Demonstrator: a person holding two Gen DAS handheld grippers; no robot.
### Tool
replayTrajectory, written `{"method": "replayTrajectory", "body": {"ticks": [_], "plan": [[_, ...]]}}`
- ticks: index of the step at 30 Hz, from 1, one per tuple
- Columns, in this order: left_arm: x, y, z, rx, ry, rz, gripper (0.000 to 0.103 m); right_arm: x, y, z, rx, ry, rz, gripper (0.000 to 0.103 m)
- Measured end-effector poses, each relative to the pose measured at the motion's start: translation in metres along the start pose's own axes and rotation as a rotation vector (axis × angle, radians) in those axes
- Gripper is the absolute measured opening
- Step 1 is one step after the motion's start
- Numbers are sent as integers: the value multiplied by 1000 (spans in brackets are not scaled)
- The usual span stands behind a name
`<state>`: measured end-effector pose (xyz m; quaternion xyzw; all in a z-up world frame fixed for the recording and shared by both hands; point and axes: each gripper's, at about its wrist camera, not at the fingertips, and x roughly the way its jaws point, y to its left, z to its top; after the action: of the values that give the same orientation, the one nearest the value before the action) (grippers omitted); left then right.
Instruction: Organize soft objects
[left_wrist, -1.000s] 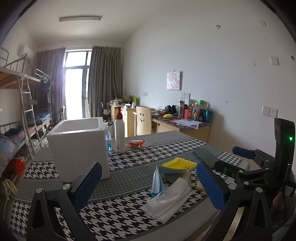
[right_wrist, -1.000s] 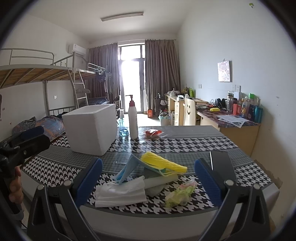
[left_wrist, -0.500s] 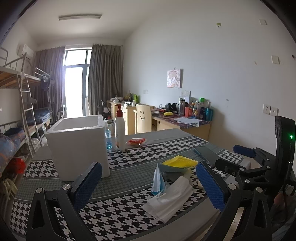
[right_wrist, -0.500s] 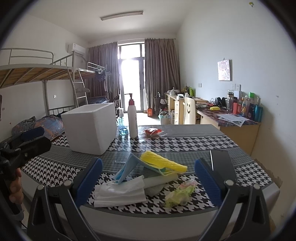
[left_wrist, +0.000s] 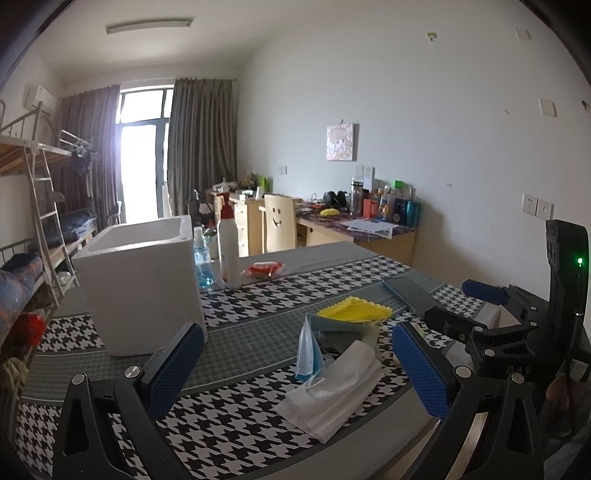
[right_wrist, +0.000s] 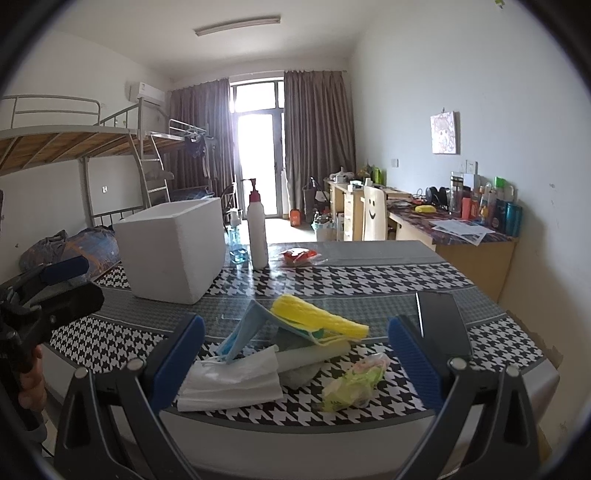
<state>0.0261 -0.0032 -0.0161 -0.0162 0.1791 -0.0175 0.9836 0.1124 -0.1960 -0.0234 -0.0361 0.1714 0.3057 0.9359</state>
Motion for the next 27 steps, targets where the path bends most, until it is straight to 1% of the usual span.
{"method": "replayTrajectory", "body": {"ticks": [8, 14, 19, 22, 27], "plan": [[17, -3, -5, 15, 53, -14, 102, 11, -11, -5, 25, 37, -11, 101], [34, -7, -12, 30, 115, -35, 102, 19, -18, -11, 35, 73, -27, 101], [43, -9, -11, 28, 126, -27, 102, 24, -24, -14, 49, 99, -43, 101], [49, -10, -8, 27, 134, -35, 102, 27, -25, -16, 51, 106, -48, 101], [62, -11, 0, 33, 146, -16, 102, 32, -28, -18, 57, 120, -55, 101]]}}
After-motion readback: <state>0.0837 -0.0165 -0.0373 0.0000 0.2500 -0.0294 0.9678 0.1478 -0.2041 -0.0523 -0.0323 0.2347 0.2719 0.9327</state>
